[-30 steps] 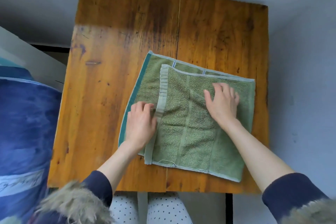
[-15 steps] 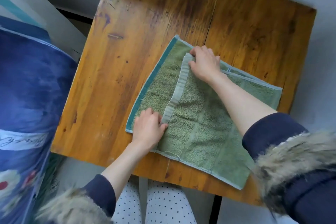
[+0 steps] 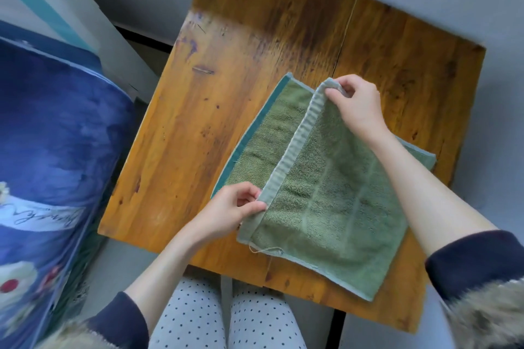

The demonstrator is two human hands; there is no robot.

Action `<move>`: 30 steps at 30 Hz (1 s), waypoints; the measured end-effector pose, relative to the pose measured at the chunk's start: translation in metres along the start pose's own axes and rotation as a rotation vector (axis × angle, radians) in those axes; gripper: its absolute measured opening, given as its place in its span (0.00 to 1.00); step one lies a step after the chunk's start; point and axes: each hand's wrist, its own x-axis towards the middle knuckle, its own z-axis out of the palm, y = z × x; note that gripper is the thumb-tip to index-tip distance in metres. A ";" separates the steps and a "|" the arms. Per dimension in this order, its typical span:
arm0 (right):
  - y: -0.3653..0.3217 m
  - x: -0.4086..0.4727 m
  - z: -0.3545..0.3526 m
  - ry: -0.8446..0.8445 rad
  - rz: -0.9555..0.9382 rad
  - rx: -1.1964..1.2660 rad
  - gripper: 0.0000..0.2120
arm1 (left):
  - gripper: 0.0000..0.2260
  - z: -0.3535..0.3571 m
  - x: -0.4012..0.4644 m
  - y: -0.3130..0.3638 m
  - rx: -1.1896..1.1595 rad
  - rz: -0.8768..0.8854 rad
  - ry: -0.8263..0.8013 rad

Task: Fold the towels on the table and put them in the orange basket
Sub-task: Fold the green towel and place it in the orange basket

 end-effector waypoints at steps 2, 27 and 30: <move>-0.013 0.010 0.003 0.022 -0.032 0.014 0.07 | 0.04 -0.014 -0.001 0.006 -0.048 0.025 0.060; -0.009 0.072 0.083 -0.267 0.045 -0.310 0.05 | 0.08 -0.024 0.025 -0.048 0.516 -0.164 0.547; -0.009 0.073 0.086 -0.289 0.020 -0.357 0.05 | 0.07 -0.025 0.030 -0.046 0.503 -0.180 0.527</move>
